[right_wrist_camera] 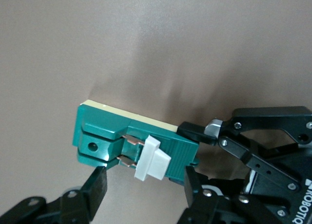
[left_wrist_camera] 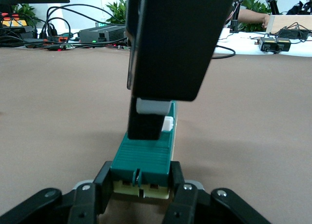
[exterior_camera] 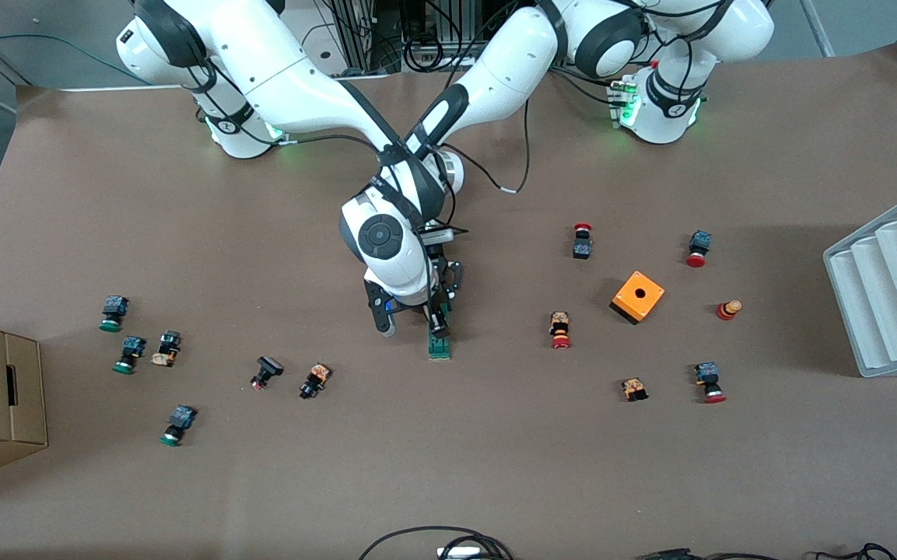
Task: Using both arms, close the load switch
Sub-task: 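Press the white handle down with the left gripper while the right gripper holds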
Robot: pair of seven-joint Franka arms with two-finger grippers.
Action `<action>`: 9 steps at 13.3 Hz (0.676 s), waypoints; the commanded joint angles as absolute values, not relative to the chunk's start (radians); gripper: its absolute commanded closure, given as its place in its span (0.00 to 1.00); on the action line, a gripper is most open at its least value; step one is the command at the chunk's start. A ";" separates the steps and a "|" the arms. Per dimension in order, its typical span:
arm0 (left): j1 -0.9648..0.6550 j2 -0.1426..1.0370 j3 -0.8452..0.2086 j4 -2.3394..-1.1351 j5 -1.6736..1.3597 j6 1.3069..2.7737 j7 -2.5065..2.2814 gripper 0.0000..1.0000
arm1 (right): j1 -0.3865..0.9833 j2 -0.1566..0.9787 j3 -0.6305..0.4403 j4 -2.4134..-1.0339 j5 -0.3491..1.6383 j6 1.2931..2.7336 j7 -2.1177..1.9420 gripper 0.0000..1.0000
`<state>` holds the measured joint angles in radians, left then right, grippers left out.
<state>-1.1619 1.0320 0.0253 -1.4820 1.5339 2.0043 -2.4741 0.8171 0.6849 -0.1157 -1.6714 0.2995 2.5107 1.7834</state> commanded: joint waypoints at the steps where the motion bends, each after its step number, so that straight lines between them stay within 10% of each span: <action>1: -1.158 1.049 0.015 -1.454 1.546 2.013 -2.480 0.49 | 0.828 0.686 -0.120 -1.684 0.327 2.548 1.786 0.28; 9: -1.157 1.049 0.014 -1.454 1.546 2.010 -2.480 0.49 | 0.825 0.695 -0.120 -1.684 0.327 2.569 1.778 0.36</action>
